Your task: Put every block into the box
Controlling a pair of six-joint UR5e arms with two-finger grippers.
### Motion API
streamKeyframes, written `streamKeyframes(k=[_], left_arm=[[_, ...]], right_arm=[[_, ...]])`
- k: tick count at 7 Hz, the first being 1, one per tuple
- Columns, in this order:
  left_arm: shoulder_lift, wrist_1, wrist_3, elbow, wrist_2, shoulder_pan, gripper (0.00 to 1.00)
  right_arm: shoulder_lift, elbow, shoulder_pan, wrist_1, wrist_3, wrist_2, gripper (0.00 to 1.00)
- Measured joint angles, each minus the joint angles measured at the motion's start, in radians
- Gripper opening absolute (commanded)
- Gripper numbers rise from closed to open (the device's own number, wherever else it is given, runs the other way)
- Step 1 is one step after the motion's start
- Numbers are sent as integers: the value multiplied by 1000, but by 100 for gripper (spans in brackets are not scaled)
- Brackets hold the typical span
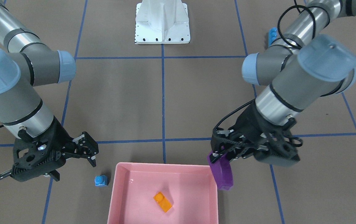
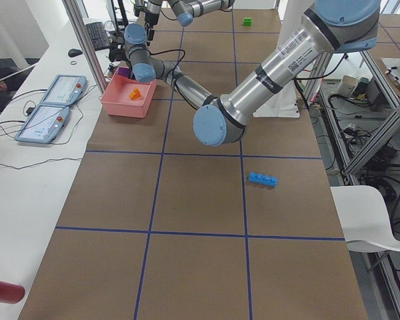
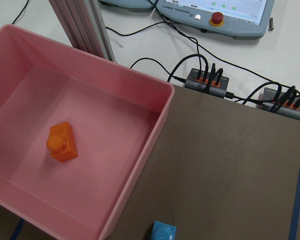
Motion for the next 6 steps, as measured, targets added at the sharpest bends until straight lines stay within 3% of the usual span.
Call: streamKeyframes(k=[3,6], left_arm=[[-143,-90,-43,257,266,114,0],[-181,-97,-44,368,396,151,0]], right_arm=[[-23,-97,-2,161,-4,0,100],[-18,-221,-10,322,-2,-2,100]])
